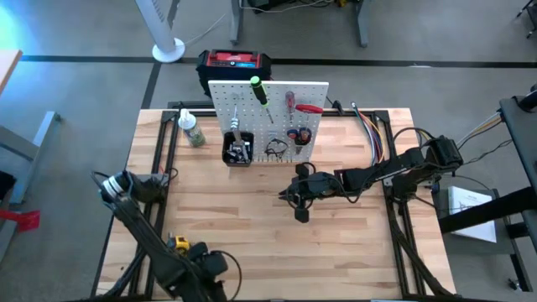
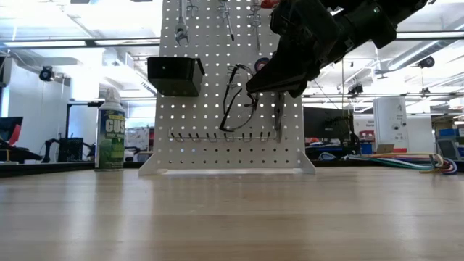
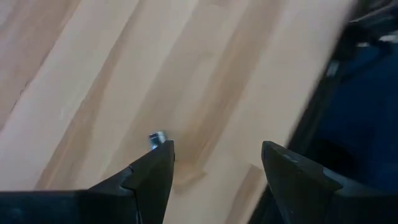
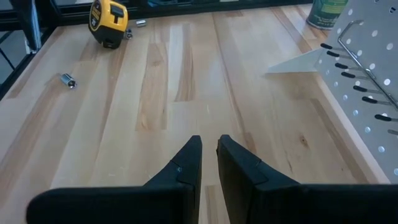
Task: Hang tools onto peg board
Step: Put the silver socket into the black bin on the pegboard
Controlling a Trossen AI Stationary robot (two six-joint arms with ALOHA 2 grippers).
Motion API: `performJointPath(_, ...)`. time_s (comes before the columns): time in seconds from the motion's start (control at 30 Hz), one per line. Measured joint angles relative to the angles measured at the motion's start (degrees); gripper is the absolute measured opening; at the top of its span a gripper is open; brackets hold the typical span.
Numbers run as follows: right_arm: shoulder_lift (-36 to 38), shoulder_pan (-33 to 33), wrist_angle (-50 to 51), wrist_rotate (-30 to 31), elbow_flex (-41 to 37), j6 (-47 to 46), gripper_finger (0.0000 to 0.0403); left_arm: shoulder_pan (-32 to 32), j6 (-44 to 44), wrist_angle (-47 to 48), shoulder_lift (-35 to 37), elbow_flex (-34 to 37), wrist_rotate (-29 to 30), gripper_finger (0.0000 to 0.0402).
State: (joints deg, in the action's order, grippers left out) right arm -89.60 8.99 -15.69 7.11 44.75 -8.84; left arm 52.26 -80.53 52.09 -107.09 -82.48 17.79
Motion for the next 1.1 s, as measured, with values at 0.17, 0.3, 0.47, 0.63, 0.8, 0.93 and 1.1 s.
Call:
performJointPath(0.17,0.0,0.0,0.0,0.0,0.0,0.2,0.0037,-1.3,-3.9,7.2,-3.1,-2.6,-3.4,0.0231)
performJointPath(0.3,0.0,0.0,0.1,0.0,0.0,0.9,0.0037,-2.0,-5.5,7.6,-3.7,-1.1,-7.6,0.0231)
performJointPath(0.47,0.0,0.0,0.3,0.0,0.0,1.5,0.0037,-3.2,-6.1,4.9,-3.7,2.2,-9.4,0.0231)
performJointPath(0.63,0.0,0.0,0.4,0.0,0.0,2.0,0.0037,-3.9,-5.5,-0.2,-3.7,5.3,-9.5,0.0231)
performJointPath(0.8,0.0,0.0,0.4,0.0,0.0,2.5,0.0037,-4.0,-7.2,-0.2,-3.6,8.5,-11.4,0.0231)
performJointPath(0.93,0.0,0.0,0.4,0.0,0.0,2.5,0.0037,-4.2,-7.2,-1.6,-3.6,10.6,-11.4,0.0231)
performJointPath(1.1,0.0,0.0,0.4,0.0,0.0,2.5,0.0037,-4.3,-2.7,-5.6,-3.2,13.0,-9.9,0.0217)
